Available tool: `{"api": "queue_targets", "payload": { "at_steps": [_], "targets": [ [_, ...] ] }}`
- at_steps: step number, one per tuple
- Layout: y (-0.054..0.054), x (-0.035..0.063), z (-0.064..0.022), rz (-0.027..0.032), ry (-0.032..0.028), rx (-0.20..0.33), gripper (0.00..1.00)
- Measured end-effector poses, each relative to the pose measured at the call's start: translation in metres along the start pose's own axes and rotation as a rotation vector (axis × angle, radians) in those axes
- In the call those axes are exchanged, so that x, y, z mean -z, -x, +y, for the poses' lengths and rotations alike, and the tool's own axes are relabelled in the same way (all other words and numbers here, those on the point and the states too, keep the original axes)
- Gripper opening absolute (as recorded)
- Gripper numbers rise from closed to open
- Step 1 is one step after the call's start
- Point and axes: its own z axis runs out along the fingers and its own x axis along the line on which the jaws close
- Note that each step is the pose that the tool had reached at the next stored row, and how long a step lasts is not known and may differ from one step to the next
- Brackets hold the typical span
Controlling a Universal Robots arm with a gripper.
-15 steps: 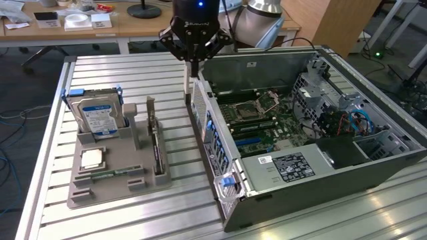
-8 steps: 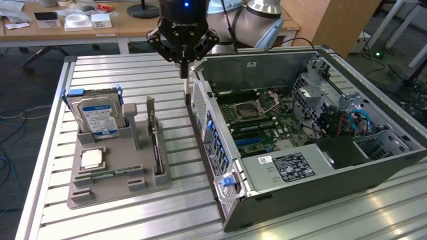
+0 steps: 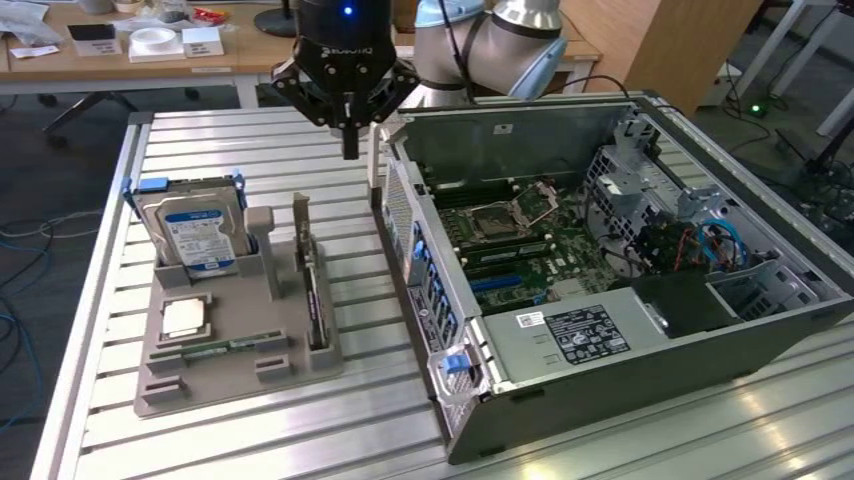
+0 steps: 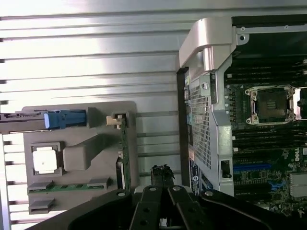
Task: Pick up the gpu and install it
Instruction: 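Reach for the gpu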
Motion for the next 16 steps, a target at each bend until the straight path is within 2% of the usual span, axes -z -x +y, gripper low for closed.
{"api": "queue_targets", "payload": {
  "at_steps": [16],
  "targets": [
    [-0.032,-0.002,-0.0025,0.0,0.0,0.0,0.11]
  ]
}}
